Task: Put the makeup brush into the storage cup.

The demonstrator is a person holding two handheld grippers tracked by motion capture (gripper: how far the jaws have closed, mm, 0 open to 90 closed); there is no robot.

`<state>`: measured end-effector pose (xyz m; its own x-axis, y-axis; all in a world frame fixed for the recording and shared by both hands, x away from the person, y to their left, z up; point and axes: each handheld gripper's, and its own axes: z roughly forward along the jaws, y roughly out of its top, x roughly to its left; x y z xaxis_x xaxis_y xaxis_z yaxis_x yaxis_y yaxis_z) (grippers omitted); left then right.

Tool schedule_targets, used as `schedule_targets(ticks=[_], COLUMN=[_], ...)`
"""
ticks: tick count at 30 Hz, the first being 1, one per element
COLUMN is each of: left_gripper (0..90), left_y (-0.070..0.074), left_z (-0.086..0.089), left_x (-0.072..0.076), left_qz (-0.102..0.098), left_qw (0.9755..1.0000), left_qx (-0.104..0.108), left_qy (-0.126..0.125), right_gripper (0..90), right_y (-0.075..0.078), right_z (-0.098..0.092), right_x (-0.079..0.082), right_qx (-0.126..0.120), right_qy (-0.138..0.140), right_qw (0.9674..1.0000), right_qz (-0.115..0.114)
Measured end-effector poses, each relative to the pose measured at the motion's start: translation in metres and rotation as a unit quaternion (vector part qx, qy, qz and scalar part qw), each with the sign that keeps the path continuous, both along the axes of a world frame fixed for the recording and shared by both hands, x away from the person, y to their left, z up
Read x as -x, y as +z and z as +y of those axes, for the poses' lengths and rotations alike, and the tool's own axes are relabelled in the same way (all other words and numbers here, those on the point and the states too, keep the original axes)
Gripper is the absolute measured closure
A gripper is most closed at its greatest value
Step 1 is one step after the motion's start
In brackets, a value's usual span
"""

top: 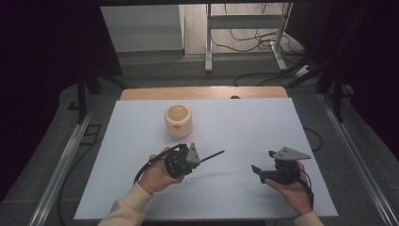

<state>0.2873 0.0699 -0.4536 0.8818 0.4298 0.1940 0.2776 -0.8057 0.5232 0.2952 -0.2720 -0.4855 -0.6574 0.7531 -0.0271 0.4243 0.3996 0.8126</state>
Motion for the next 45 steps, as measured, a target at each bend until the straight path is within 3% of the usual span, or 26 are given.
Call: schedule_targets(ticks=[7, 17, 39, 45], left_gripper=[83.0, 83.0, 83.0, 83.0], left_y=[0.003, 0.000, 0.001, -0.002], left_z=[-0.002, -0.007, -0.013, -0.015], left_x=[0.001, -0.001, -0.003, -0.005], left_qz=[-0.003, 0.000, -0.002, 0.003], left_qw=[1.0000, 1.0000, 0.9999, 0.9999], left_qx=[0.002, -0.006, -0.005, -0.009], left_qy=[-0.003, -0.005, -0.010, -0.012], right_gripper=[13.2, 13.2, 12.6, 12.1], right_y=[0.010, 0.019, 0.025, 0.024], right_z=[0.013, 0.035, 0.061, 0.070], right_x=[0.000, -0.005, -0.006, -0.008], right_qx=[-0.003, 0.014, 0.040, 0.057], right_qy=[0.009, 0.026, 0.057, 0.065], right_qw=[0.9999, 0.9993, 0.9969, 0.9952], right_qz=[-0.006, -0.023, -0.038, -0.045])
